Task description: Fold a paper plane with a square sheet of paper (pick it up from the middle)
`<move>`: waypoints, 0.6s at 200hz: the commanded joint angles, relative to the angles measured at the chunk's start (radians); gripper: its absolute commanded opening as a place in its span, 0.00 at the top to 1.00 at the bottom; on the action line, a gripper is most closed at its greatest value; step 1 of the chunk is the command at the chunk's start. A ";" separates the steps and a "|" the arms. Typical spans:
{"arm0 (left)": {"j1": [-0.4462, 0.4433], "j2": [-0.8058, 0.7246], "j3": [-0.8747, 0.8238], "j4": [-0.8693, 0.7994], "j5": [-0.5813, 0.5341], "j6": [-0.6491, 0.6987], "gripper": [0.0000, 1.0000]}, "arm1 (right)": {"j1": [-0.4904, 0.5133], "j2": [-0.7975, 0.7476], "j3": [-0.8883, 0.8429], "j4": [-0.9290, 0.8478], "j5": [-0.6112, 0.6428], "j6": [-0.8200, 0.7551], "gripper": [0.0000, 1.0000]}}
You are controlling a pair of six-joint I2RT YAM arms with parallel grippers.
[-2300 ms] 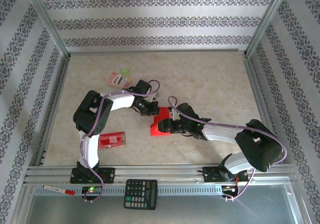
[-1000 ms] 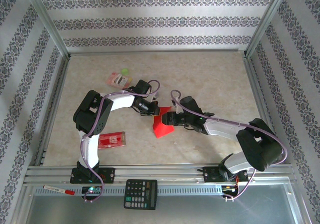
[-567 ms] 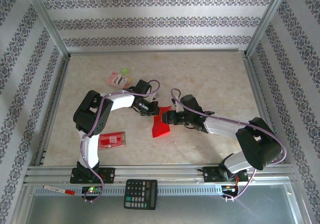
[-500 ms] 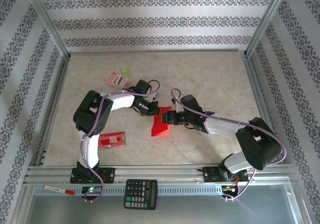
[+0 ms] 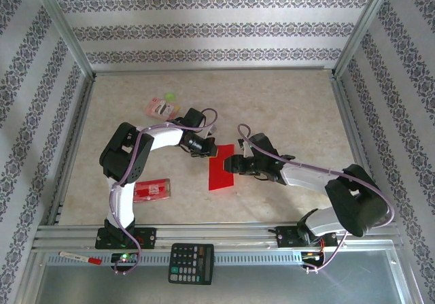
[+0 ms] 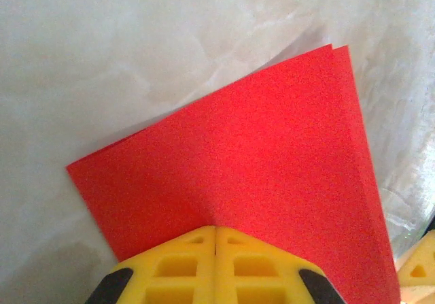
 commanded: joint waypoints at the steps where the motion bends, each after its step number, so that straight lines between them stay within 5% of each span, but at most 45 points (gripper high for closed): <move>1: 0.011 0.035 0.004 -0.076 -0.034 0.024 1.00 | 0.001 -0.055 -0.002 -0.102 0.068 -0.004 0.47; 120: 0.010 0.033 -0.001 -0.073 -0.034 0.024 1.00 | 0.101 0.014 -0.015 -0.137 0.087 0.110 0.52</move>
